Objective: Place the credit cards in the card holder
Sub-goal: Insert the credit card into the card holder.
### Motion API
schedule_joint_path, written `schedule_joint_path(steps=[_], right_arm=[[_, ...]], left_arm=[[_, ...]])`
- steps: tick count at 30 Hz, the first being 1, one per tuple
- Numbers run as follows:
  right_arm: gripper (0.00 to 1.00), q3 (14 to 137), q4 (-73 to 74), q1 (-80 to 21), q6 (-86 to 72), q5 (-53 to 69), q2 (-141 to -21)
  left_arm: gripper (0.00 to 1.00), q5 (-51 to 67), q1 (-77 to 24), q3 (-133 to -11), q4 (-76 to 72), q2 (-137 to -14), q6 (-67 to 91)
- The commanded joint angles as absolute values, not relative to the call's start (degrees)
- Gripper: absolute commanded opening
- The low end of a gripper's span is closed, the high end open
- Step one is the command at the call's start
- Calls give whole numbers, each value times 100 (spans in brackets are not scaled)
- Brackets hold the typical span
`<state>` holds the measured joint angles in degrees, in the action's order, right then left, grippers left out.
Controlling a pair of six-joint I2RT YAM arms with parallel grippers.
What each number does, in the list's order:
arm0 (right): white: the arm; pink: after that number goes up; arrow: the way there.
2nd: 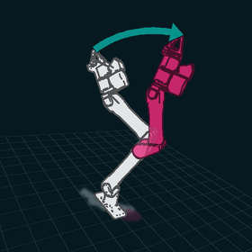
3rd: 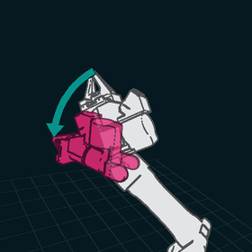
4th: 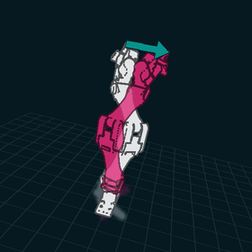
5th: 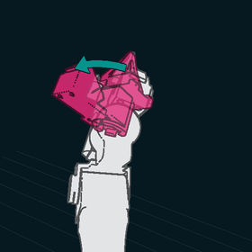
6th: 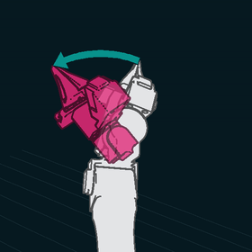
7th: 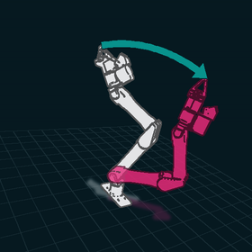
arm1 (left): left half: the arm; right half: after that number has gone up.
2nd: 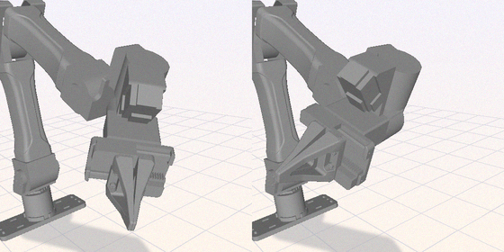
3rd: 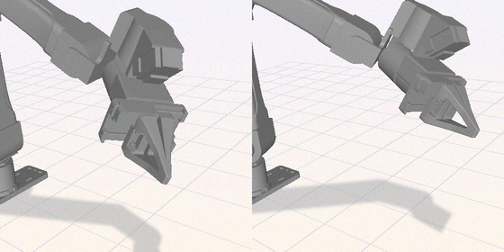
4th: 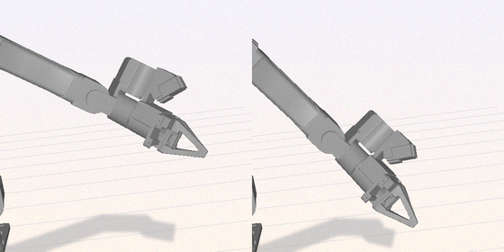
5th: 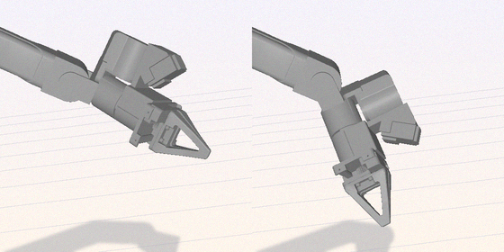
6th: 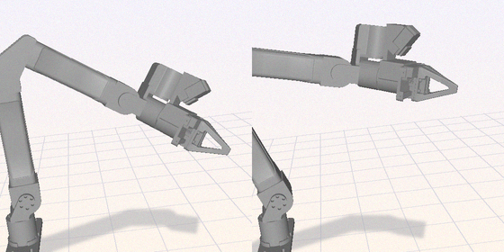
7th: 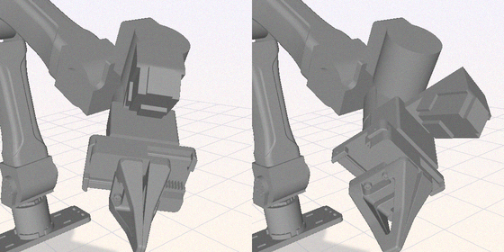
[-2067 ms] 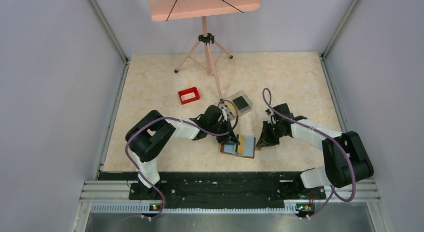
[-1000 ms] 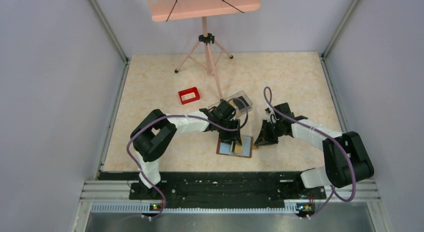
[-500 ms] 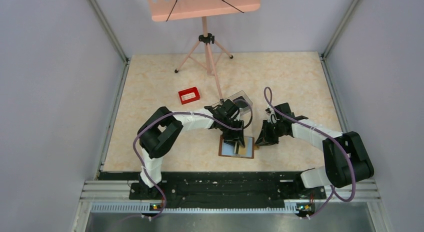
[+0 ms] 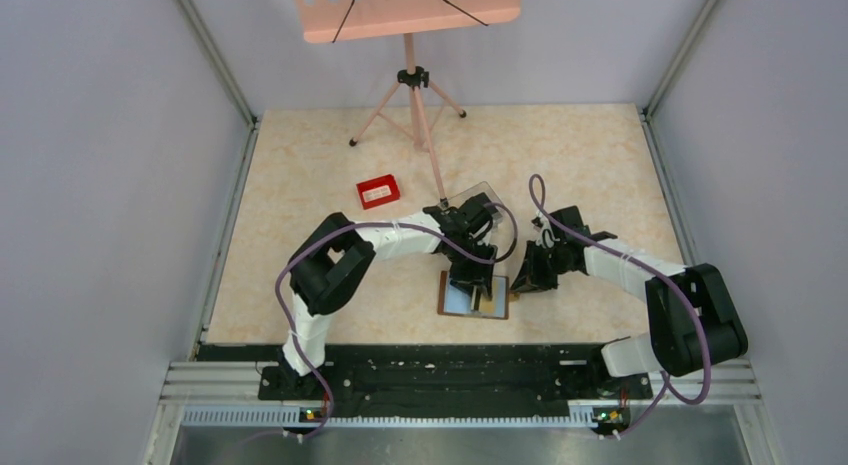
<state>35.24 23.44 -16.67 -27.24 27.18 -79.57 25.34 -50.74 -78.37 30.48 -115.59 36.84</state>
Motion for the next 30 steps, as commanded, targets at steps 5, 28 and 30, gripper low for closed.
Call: schedule_joint_path(steps=[5,28,30], right_arm=[[0,3621,2160,-1628,-2774,2853,-7788],[0,3645,2162,-1625,-2759,2874,-7848],[0,3654,2162,-1621,-2766,2874,-7861]], left_arm=[[49,1576,-5141,-8300,4264,-11428,3020],[41,3022,-5216,-8362,2909,-11667,3570],[41,3106,-5229,-8478,2889,-11727,3617]])
